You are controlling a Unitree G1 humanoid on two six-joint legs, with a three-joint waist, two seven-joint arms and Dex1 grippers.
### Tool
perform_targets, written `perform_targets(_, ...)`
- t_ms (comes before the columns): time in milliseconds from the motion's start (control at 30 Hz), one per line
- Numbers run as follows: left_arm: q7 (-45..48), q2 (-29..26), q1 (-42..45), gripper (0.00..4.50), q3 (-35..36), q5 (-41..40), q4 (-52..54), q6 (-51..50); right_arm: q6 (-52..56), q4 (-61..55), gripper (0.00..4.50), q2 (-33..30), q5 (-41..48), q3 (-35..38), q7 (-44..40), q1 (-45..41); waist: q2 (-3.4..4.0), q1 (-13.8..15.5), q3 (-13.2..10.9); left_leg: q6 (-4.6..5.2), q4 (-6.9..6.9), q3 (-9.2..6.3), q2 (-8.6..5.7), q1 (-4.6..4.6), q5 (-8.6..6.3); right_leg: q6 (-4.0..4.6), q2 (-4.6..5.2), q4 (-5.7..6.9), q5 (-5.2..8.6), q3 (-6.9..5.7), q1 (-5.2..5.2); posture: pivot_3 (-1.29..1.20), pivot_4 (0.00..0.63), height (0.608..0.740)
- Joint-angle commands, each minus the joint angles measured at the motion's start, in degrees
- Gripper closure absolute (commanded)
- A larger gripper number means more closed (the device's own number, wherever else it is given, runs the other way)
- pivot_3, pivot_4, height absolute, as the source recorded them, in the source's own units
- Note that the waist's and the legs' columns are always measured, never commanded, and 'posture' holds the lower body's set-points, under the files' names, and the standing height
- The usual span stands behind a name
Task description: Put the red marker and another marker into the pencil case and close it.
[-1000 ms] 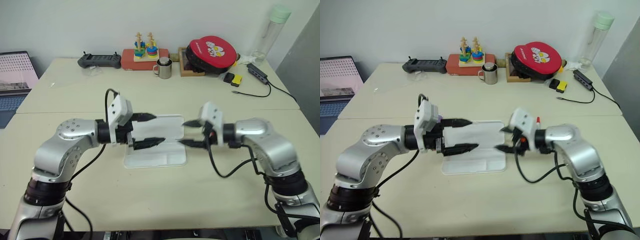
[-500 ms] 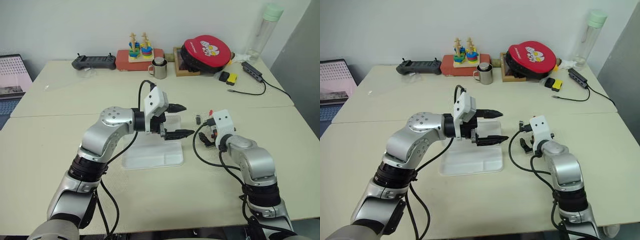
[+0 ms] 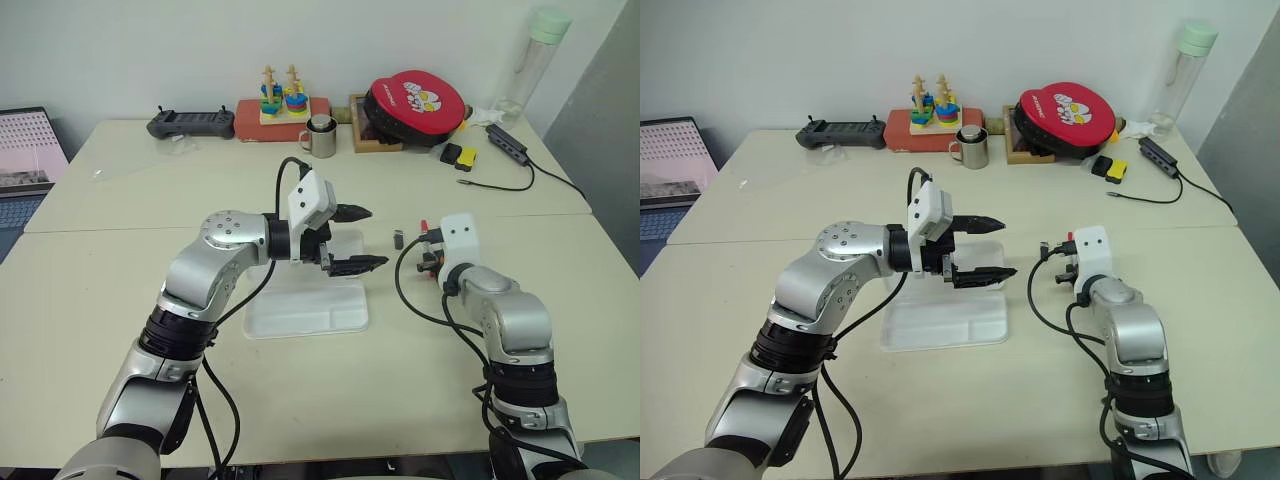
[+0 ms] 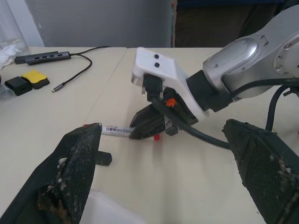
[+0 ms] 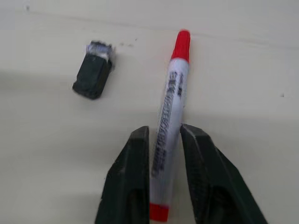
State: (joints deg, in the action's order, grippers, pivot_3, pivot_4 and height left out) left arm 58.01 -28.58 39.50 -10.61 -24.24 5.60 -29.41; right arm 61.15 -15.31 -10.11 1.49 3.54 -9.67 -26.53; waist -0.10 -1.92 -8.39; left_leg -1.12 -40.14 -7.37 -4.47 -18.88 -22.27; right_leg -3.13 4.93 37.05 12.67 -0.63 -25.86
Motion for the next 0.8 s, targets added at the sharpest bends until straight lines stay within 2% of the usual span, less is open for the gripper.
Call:
perform_targets(33,-0.69,-3.2,-2.16,0.0,5.75,-2.67,4.21,-2.02,-9.88,-4.0,4.45,-3.42,4.06,1.44,-6.36,-3.69,0.02,-0.23,-0.01,0.0,0.01,0.0,0.02,0.01,0.0,0.0,-0.01,0.01,0.0,0.0,0.0,0.0,0.15,0.74)
perform_targets(167,-1.29,-8.35,-7.61,0.0,12.65,-6.67,8.63,-6.82,-15.04,-6.36,4.45,-9.9,12.66,-1.28,-22.4,-6.71,0.03,-0.81,-0.02,0.0,0.09,0.02,0.05,0.0,0.0,0.0,-0.03,-0.02,0.0,0.01,-0.07,0.0,0.15,0.74)
perform_targets(200,-1.17,-10.08,-9.59,0.0,14.49,-7.4,9.6,-7.52,-12.49,-5.16,4.45,-12.59,13.74,-2.48,-25.16,-7.94,0.03,-0.96,-0.02,0.0,0.1,0.03,0.06,0.0,0.0,0.0,-0.03,-0.02,0.0,0.02,-0.07,0.0,0.15,0.74)
perform_targets(267,-1.03,-12.82,-12.89,0.0,16.22,-6.94,11.25,-7.22,-10.11,0.78,4.45,-18.02,10.74,-5.88,-26.3,-10.38,0.03,-1.23,-0.02,0.0,0.13,-0.01,0.07,0.0,0.0,0.0,-0.03,-0.06,0.0,-0.01,-0.04,0.0,0.15,0.74)
perform_targets(333,-1.57,-13.34,-13.84,0.0,16.28,-7.1,12.77,-6.99,-10.31,8.07,4.45,-18.91,8.13,-6.1,-22.87,-12.61,-0.02,-1.04,0.01,0.0,0.1,-0.05,0.06,0.03,0.0,0.0,-0.02,-0.08,0.0,-0.04,0.03,0.0,0.15,0.74)
perform_targets(433,-2.37,-11.93,-13.03,0.0,14.91,-8.25,14.82,-7.43,-8.6,14.07,3.97,-17.82,5.34,-6.21,-17.23,-13.51,-0.05,0.44,0.01,0.01,0.0,-0.14,0.01,0.01,0.0,0.0,0.01,-0.11,0.0,-0.06,0.14,0.0,0.15,0.74)
perform_targets(700,-1.35,-9.38,-9.2,0.0,9.8,-7.7,13.92,-6.76,-2.95,12.66,1.7,-9.42,4.03,-2.25,-5.79,-10.42,-0.04,0.05,0.01,0.0,0.05,-0.06,0.05,-0.04,0.0,0.0,0.04,-0.07,0.0,-0.01,0.04,0.0,0.15,0.74)
perform_targets(733,-1.09,-9.38,-8.83,0.0,9.39,-7.57,13.63,-6.6,-2.42,12.14,1.6,-8.8,3.98,-2.39,-5.15,-10.0,-0.04,0.04,0.01,0.0,0.05,-0.07,0.06,-0.04,0.0,0.01,0.03,-0.07,0.0,-0.01,0.04,0.0,0.15,0.74)
perform_targets(800,-0.59,-9.38,-8.29,0.0,8.43,-7.07,13.14,-6.11,-0.8,11.05,1.02,-7.56,4.1,-2.62,-4.06,-9.15,-0.03,0.02,0.01,0.0,0.04,-0.05,0.06,-0.03,0.0,0.01,0.02,-0.05,0.0,0.0,0.04,0.0,0.15,0.74)
